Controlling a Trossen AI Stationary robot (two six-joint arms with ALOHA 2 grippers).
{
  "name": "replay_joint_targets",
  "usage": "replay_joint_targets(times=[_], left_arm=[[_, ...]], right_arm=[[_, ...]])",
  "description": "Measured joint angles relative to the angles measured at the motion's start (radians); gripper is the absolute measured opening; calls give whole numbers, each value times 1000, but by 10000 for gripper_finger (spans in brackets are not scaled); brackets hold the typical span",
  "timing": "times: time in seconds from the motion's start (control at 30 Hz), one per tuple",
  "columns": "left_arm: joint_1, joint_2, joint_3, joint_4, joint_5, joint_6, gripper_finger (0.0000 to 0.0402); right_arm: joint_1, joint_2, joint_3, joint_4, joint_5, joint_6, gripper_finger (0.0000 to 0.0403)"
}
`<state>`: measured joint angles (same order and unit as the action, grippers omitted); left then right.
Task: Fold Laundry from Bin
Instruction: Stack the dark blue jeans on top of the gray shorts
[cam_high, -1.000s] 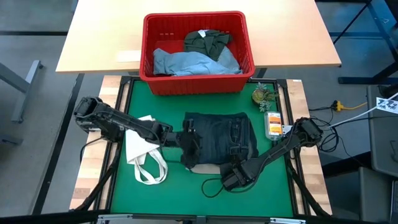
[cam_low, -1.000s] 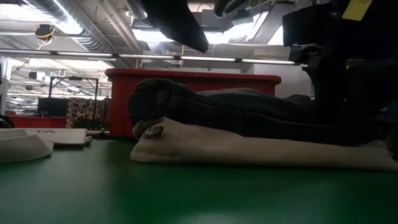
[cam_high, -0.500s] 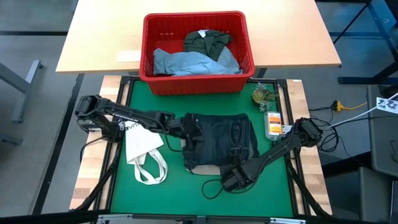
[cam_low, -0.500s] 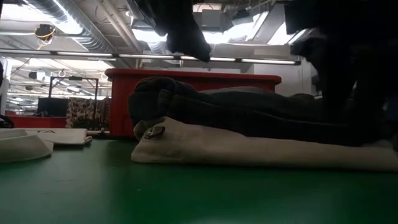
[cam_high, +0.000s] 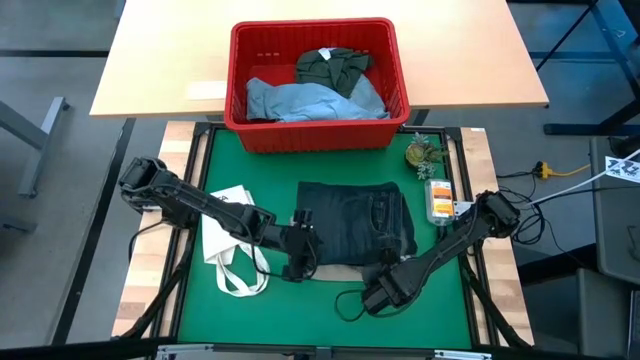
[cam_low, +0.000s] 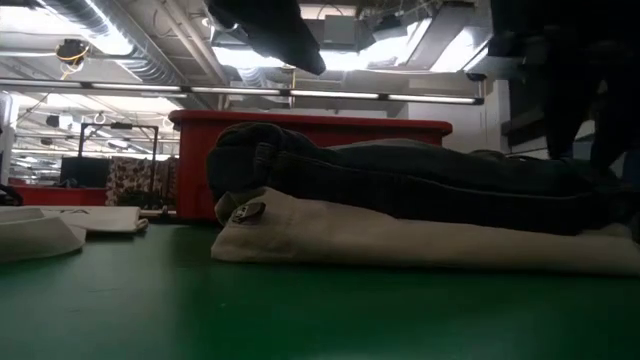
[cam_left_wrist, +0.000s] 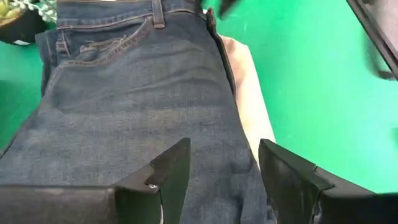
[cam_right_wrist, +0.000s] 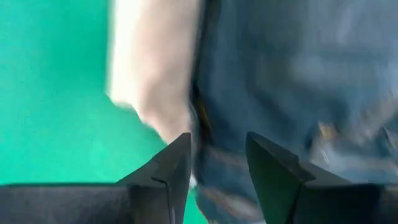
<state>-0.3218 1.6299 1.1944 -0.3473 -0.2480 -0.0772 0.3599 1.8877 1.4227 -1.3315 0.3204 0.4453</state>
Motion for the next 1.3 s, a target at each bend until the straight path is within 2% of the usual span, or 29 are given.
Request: replay_joint_targets(times=[0.17,0.63,0.93,1.3], left_arm=[[-6,0,0,1,-5,-2,183],[-9,42,0,-8,6,-27,183],[-14,108,1,-8,40,-54,183],[-68,157,1,-43,45,-71,183]], right_arm=[[21,0,-13,-143,78,55,154],[31,-1,-218,32,224,-9,154],[11,-5,-336,202,200,-58,154],[11,-3,-340,219,184,-65,154]])
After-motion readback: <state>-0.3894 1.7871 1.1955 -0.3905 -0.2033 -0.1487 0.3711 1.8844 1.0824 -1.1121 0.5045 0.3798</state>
